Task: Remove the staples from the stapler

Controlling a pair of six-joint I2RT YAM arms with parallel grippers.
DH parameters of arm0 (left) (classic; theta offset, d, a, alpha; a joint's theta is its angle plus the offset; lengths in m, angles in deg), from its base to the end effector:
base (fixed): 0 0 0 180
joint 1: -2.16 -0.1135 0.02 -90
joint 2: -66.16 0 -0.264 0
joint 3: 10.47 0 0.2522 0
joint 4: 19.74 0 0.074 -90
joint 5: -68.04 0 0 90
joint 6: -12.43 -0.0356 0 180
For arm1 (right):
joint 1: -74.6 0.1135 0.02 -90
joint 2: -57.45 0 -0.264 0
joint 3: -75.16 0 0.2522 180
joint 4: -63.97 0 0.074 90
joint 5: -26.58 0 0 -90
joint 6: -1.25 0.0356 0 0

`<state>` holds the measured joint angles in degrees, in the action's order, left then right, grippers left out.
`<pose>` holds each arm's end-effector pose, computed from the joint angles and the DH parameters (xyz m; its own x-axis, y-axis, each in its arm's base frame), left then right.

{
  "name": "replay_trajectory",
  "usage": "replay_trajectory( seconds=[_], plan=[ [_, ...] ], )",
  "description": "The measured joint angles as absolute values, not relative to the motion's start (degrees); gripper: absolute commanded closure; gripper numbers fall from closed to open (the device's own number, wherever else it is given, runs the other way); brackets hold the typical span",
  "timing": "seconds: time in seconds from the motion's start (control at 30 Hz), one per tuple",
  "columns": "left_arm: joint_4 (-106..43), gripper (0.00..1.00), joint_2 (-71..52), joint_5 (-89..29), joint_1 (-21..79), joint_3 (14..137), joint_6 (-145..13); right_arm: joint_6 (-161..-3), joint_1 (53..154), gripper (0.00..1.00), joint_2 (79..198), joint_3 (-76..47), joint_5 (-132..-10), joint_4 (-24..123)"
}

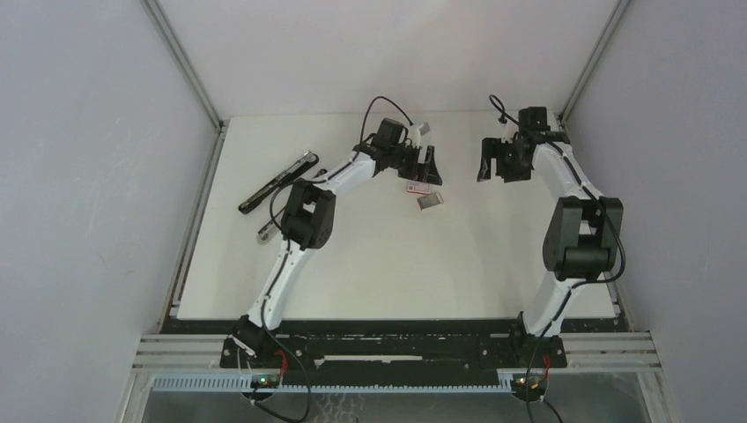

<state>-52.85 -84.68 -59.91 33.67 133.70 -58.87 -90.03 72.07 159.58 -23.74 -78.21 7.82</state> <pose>0.4826 -0.3215 0.1475 -0.7780 0.1804 -0.6018 0.5971 0.5100 -0.6191 0.3825 -0.0078 0.2641 -0.8576 0.0163 -0.5141 -0.1064 0.9723 0.2082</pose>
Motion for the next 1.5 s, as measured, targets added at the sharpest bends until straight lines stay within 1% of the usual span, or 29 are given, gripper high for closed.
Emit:
replay_trajectory(
  seconds=[0.07, 0.27, 0.37, 0.67, 0.77, 0.97, 1.07, 1.27, 1.5],
  plan=[
    [-54.1, 0.03, -84.3, -59.8, 34.2, 133.6, -60.6, -89.3, 72.5, 0.23, 163.1, -25.2, -78.2, 7.4],
    [-57.0, 0.03, -82.5, -58.3, 34.5, 132.3, -62.7, -88.1, 75.7, 0.23, 169.4, -27.6, -74.0, 6.5],
    [-57.8, 0.00, -81.1, -58.2, 34.0, 130.8, -63.2, -87.6, 77.8, 0.22, 172.9, -31.9, -72.4, 6.0],
    [-58.3, 0.00, -73.1, -58.1, 29.3, 123.8, -65.2, -87.3, 82.1, 0.22, 183.1, -44.6, -69.7, 4.2],
    [-58.5, 0.00, -66.8, -57.6, 26.7, 118.8, -66.9, -87.3, 83.6, 0.21, 184.9, -45.9, -68.6, 3.4],
    [-58.1, 0.00, -52.0, -55.5, 22.1, 104.8, -72.1, -87.3, 86.3, 0.20, 186.4, -46.0, -64.8, 2.3],
    [-58.1, 0.00, -47.0, -54.5, 21.1, 99.1, -74.8, -87.5, 87.9, 0.19, 186.7, -46.1, -62.8, 2.2],
    [-59.3, 0.00, -41.0, -49.9, 21.0, 90.3, -80.4, -87.7, 90.7, 0.18, 189.3, -48.9, -58.4, 2.0],
    [-60.2, 0.00, -36.5, -44.7, 20.7, 86.4, -85.2, -88.2, 92.7, 0.18, 190.8, -50.1, -56.2, 1.8]
  ],
)
